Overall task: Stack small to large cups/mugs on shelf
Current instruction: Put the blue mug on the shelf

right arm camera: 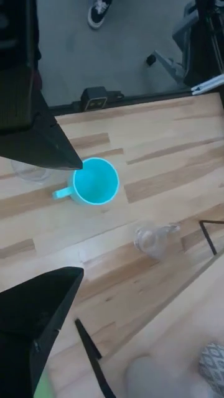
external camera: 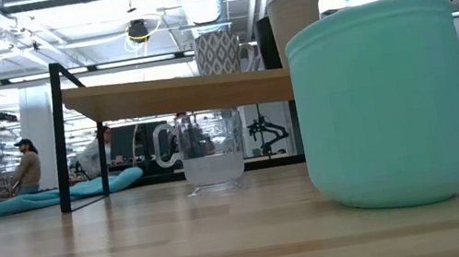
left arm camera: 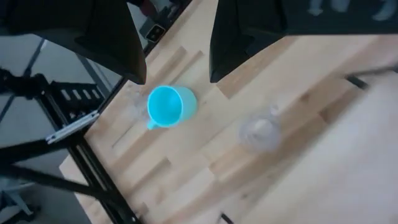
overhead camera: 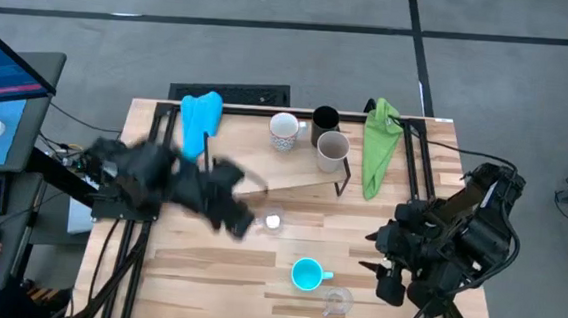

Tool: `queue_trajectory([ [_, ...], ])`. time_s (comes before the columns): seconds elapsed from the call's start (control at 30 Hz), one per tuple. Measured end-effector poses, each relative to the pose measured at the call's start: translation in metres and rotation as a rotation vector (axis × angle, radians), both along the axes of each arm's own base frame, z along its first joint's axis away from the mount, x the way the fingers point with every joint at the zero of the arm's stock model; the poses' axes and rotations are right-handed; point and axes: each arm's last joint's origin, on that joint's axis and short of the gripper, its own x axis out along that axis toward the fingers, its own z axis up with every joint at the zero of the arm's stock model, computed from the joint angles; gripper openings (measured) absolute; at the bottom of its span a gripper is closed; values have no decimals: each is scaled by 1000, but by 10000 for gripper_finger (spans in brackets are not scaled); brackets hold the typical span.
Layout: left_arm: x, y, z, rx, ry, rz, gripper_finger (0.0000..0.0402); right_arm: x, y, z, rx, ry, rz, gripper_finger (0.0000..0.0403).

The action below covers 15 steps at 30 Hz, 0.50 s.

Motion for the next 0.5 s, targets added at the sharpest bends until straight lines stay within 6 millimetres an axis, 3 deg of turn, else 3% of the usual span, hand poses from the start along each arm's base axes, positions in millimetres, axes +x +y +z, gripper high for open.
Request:
queue_trajectory([
  [0.27, 29, -106, -62, 87, 11, -31, 167, 28, 21, -31, -44, 121, -11, 291],
  [0.5, 49, -164, -113, 32, 41, -71, 167, 81, 35, -85, -141, 348, 75, 291],
])
